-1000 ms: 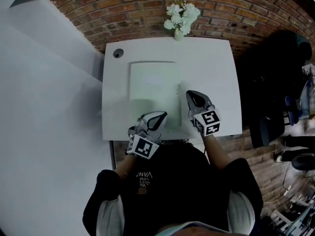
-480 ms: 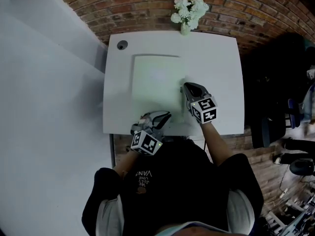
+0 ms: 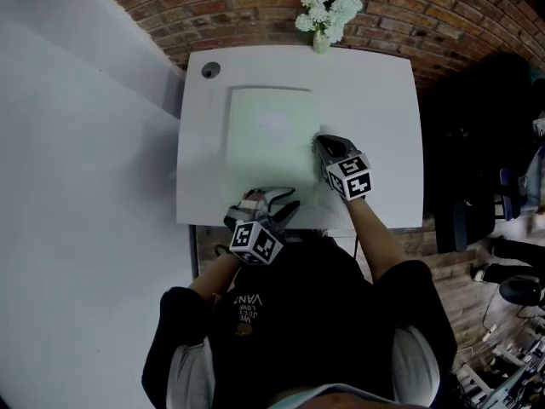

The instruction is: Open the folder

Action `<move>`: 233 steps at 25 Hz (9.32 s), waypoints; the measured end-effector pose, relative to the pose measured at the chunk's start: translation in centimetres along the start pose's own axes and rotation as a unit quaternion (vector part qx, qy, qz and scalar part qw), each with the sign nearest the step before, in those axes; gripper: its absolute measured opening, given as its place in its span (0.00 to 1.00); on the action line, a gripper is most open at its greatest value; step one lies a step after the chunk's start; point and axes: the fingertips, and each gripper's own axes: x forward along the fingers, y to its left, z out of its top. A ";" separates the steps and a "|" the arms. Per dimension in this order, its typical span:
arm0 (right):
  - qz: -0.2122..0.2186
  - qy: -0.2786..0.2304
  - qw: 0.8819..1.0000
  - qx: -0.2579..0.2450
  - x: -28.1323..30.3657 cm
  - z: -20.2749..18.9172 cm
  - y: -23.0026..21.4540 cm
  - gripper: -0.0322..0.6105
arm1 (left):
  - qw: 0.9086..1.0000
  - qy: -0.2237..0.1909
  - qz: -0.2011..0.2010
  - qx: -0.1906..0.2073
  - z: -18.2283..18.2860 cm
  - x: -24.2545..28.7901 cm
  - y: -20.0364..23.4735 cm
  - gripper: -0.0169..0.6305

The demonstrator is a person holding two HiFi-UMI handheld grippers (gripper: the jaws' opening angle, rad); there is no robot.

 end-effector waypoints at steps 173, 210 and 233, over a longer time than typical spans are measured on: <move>-0.068 0.005 0.996 0.053 0.0 -0.3 -0.7 0.05 | 0.821 0.243 0.400 -0.327 -34.9 -26.1 13.7 0.50; -0.030 -0.003 0.999 0.033 -0.6 2.6 0.0 0.05 | 0.826 0.175 0.462 -0.273 -24.0 -29.4 16.4 0.50; 0.038 -0.072 0.996 0.035 -4.6 6.7 2.3 0.05 | 0.828 0.139 0.501 -0.209 -13.5 -30.7 17.6 0.50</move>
